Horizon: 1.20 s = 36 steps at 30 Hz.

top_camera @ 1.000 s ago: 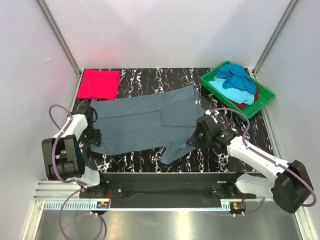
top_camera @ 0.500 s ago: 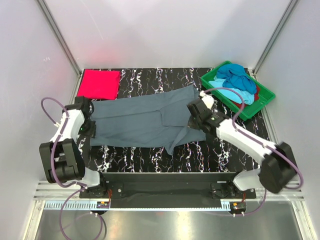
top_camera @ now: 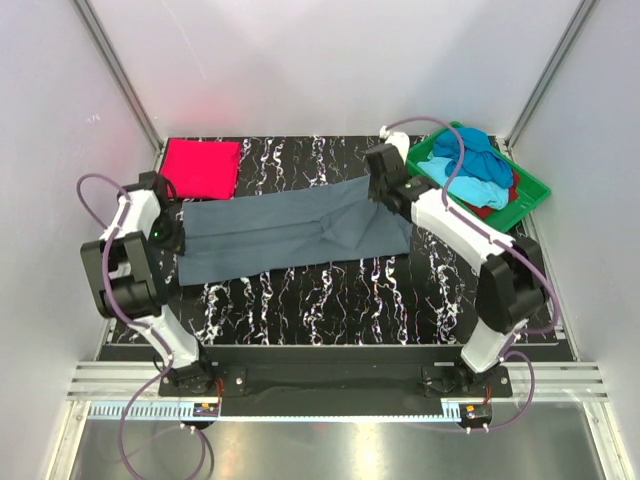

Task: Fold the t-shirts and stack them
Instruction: Fold the tshirt

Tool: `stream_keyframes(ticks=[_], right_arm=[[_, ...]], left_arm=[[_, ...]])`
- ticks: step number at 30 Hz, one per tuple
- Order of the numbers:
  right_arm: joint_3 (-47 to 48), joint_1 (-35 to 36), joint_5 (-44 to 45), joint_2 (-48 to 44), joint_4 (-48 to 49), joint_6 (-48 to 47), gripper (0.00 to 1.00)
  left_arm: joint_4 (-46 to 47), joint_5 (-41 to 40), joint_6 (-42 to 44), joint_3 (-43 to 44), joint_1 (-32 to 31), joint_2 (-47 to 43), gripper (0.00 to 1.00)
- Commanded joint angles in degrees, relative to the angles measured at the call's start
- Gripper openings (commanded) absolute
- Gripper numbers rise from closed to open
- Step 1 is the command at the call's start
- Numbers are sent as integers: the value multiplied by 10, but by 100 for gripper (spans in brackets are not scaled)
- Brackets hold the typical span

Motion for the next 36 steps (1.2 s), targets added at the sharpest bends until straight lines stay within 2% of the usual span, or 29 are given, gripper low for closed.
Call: stream_keyframes(ticks=[1, 9, 25, 36], right_arm=[[60, -22, 9, 41, 7, -49, 0], [180, -51, -5, 124, -37, -94, 0], [203, -85, -9, 159, -54, -88, 0], [220, -87, -17, 183, -51, -82, 0]], left_arm=[[6, 24, 14, 48, 4, 28, 0], [14, 46, 13, 77, 4, 94, 0], [25, 14, -5, 107, 3, 104, 0], [26, 14, 12, 141, 0, 151, 0]])
